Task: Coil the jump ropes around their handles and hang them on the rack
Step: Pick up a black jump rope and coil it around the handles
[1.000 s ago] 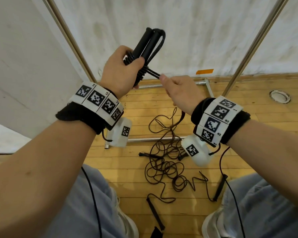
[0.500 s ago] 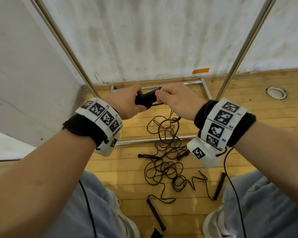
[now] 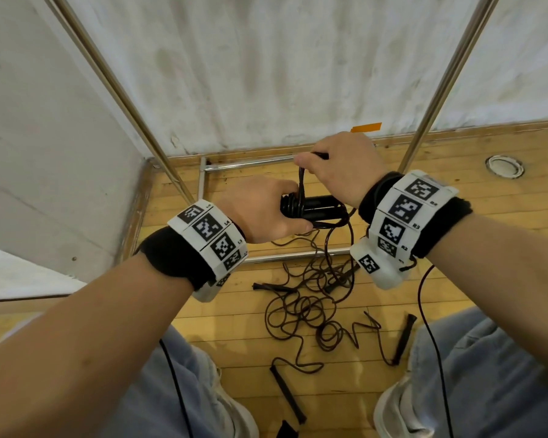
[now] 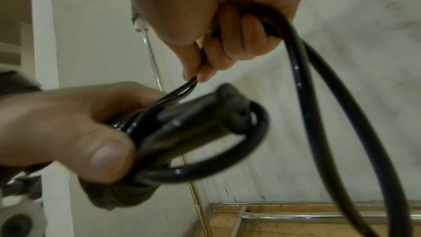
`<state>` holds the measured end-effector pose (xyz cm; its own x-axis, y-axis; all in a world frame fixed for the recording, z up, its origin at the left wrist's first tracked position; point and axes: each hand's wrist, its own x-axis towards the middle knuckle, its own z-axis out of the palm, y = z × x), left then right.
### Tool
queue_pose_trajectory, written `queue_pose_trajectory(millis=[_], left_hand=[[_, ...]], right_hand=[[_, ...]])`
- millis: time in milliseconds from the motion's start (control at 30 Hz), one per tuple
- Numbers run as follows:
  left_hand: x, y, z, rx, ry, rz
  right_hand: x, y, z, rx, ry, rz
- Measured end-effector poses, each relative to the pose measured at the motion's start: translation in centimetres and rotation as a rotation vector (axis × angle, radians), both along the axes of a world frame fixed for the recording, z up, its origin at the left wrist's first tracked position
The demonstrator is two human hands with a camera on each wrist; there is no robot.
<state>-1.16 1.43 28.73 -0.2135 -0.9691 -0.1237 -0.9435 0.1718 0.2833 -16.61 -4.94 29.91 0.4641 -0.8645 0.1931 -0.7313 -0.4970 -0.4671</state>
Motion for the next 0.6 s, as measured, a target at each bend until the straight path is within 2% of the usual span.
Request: queue_pose_trajectory(millis=[133, 267, 400, 500, 600], left_hand=[[0.6, 0.3, 0.7, -0.027, 0.110, -0.052], [0.6, 0.8, 2.0, -0.111, 0.229, -0.078], [0.4, 1.1, 3.2, -0.142, 0.531, -0.012], [0.0, 0.7, 3.7, -0.143, 0.845, 0.129], [-0.1, 0.0, 4.1, -0.203, 0.988, 0.264]], right_hand=[[-1.1, -1.3, 0.1, 0.237, -0.151, -0.025], [-2.2, -1.9, 0.4, 0.520, -0.191, 0.068], [-2.1, -2.1, 0.1, 0.780, -0.505, 0.143], [-1.0, -1.7, 0.0, 0.801, -0.676, 0.138], [0.5, -0.8, -0.1, 0.584, -0.663, 0.094]])
